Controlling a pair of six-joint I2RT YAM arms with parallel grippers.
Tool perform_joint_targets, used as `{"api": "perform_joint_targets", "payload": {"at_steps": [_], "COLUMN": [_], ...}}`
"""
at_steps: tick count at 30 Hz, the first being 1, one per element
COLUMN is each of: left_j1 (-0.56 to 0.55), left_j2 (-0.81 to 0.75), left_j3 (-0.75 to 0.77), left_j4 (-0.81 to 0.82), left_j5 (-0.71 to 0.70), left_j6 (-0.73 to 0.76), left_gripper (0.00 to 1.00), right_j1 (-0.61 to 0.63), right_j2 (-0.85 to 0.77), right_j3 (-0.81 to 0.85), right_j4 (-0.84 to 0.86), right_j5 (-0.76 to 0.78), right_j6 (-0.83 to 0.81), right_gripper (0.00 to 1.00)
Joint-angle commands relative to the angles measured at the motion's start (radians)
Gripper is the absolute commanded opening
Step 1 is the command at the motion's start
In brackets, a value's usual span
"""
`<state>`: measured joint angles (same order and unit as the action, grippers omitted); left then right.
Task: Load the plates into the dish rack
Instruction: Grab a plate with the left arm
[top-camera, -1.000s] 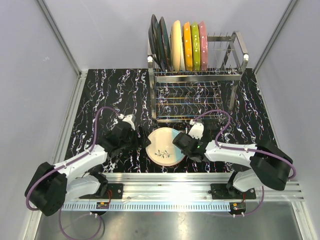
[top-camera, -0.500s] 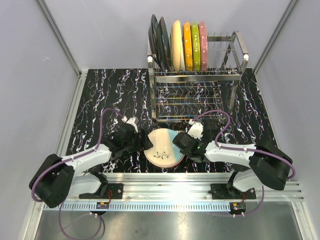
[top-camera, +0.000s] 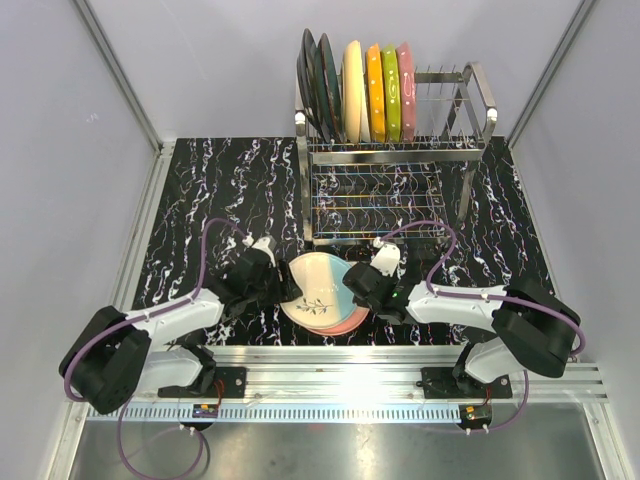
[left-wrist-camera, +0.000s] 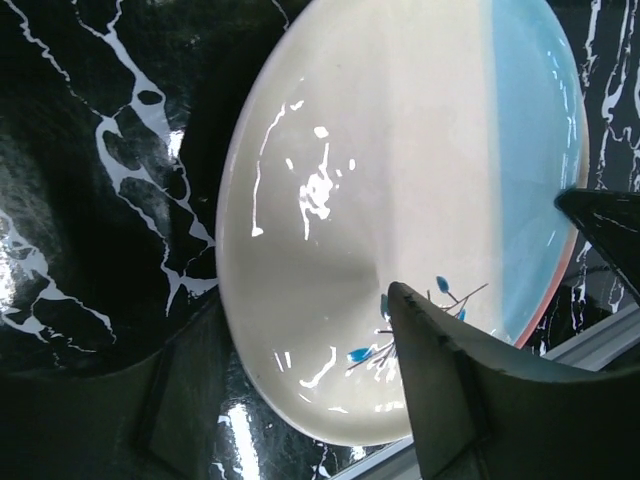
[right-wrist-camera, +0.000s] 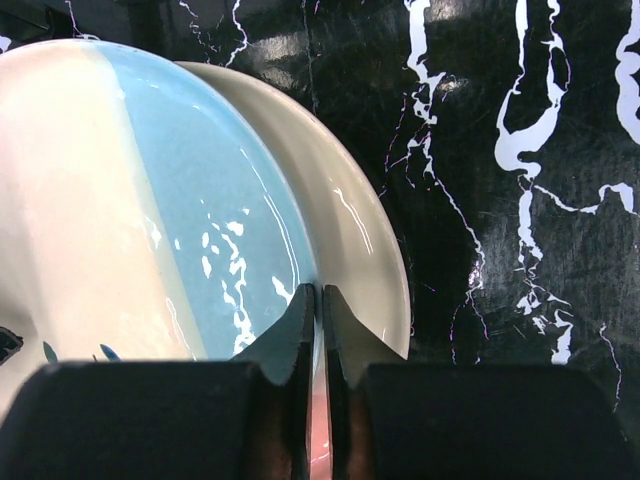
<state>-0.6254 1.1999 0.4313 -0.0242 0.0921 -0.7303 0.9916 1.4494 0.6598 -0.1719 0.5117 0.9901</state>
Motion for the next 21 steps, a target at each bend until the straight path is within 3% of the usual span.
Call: {"api": "perform_joint_targets", "payload": {"at_steps": [1, 5, 12, 14, 21], "left_j1": [-0.008, -0.008, 0.004, 0.007, 0.024], "left_j2": [-0.011, -0.046, -0.172, -0.226, -0.342], "left_j3": [-0.002, 0.012, 0.032, 0.032, 0.034], "left_j4": [0.063, 0.027, -0.055, -0.063, -0.068], "left_j5": [0.023, 0.002, 0.003, 0.009, 0.041], "left_j6": [-0.004, -0.006, -0.038, -0.047, -0.086], "left_gripper": [0.61, 0.54, 0.35, 0.29, 0.25], "right_j1": [0.001, 0.002, 0.001, 0.001, 0.001], "right_j2": [0.035, 0.026, 0.008, 0.009, -0.012], "right_j3": [-0.014, -0.014, -0.02, -0.022, -0.023], "right_j4": [0.006, 0.002, 0.017, 0.025, 0.04], "right_j5": [-0.088, -0.09, -0.102, -0.107, -0.119], "right_j6": [0.018, 0.016, -0.001, -0.002, -0.016], "right_gripper": [0.02, 0.05, 0.34, 0.35, 0.42]}}
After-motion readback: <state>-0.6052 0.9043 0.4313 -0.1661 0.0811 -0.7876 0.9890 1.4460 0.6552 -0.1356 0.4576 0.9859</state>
